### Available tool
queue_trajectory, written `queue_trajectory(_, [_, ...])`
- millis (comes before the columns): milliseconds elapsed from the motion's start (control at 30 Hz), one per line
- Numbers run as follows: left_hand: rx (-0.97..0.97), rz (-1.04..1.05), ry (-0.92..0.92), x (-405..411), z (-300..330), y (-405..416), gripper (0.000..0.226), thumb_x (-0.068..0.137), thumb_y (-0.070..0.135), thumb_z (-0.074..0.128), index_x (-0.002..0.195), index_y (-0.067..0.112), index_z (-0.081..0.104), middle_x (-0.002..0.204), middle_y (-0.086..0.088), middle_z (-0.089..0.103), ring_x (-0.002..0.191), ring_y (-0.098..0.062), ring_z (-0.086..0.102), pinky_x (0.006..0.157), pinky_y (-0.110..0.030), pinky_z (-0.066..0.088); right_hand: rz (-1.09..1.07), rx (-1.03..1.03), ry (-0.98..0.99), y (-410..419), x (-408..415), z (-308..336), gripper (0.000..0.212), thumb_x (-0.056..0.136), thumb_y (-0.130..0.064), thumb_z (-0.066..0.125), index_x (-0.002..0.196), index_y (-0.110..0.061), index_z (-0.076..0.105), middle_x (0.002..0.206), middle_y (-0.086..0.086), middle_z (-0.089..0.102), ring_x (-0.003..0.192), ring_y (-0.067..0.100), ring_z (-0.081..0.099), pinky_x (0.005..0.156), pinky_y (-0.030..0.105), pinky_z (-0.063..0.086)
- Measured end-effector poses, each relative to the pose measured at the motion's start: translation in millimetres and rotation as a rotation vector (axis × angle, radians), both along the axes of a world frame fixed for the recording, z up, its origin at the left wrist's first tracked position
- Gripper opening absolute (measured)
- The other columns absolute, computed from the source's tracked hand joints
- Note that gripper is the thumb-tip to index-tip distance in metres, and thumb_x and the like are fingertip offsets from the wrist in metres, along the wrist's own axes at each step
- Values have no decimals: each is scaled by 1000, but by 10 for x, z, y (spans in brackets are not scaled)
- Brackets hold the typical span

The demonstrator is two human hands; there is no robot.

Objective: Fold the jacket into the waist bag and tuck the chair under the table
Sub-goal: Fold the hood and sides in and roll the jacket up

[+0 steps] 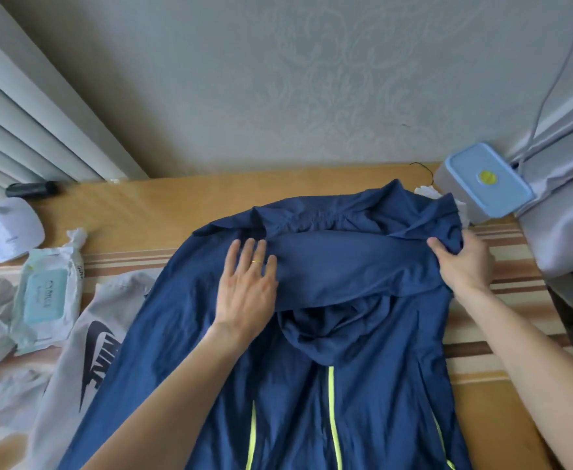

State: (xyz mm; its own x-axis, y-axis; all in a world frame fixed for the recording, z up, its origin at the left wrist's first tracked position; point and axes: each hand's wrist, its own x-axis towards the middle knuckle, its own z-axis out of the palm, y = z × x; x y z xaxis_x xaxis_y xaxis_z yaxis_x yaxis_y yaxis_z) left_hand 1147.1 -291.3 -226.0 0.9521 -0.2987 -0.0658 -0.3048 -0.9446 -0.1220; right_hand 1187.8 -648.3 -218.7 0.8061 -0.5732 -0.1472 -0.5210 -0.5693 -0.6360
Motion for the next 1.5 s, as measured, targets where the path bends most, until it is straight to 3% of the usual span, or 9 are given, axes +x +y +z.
queue_trajectory(267, [211,-40,194,109,-197,-229,64,104,24,40,161,11,15,168,-25,14,156,-40,13,127,-55,2,-25,-312,8,-300,-190,165,70,85,-39,73,136,-1,45,135,27,54,127,44,48,107,51,36])
queue_trajectory(367, [90,60,133,-45,-45,-64,61,101,23,43,159,11,27,167,-25,21,155,-41,18,127,-55,7,411,-542,-277,86,-360,61,51,97,-29,59,140,-5,47,138,23,52,128,43,47,109,51,34])
queue_trajectory(467, [-95,244,-1,-346,186,296,52,97,26,55,148,13,49,155,-20,47,144,-38,43,123,-53,25,799,-455,46,369,-502,-302,49,97,-36,56,140,-13,53,146,17,50,135,38,45,108,50,41])
queue_trajectory(567, [-115,459,3,-697,453,833,49,92,31,65,136,12,58,133,-16,64,118,-39,61,102,-52,45,785,-463,261,593,-628,-416,59,92,-37,64,142,-8,52,151,23,46,140,44,40,112,56,38])
queue_trajectory(667, [-101,612,19,-1090,698,1313,40,91,37,66,123,14,62,112,-14,67,103,-40,64,85,-51,50,737,-436,59,1024,-819,-263,58,91,-31,67,141,-6,53,149,24,48,138,46,41,111,56,39])
queue_trajectory(1000, [-390,1197,376,-2519,784,1898,66,86,69,56,132,24,54,131,-9,62,122,-33,59,95,-46,48,1557,-307,-173,3228,-1560,144,92,81,-19,73,159,-23,23,167,12,18,154,37,15,121,49,23])
queue_trajectory(1200, [-481,1162,399,-2677,767,2160,15,83,41,69,90,28,70,98,1,74,92,-24,68,83,-44,56,1637,-348,-106,3566,-1824,160,55,90,-13,58,145,-11,49,157,18,41,147,40,32,119,49,27])
queue_trajectory(1300, [-635,1190,330,-2538,1110,2273,13,87,36,67,83,23,68,86,-3,76,79,-27,71,78,-42,58,1566,-285,-133,3540,-1844,162,55,84,-22,65,137,-9,59,147,18,53,140,40,44,112,50,38])
queue_trajectory(1500, [-1316,1046,424,-1782,2101,1906,16,97,24,66,95,8,66,82,-18,69,75,-30,67,73,-41,56,1467,16,-258,3482,-1809,779,93,80,-42,67,158,-20,22,160,1,35,146,19,33,119,35,30])
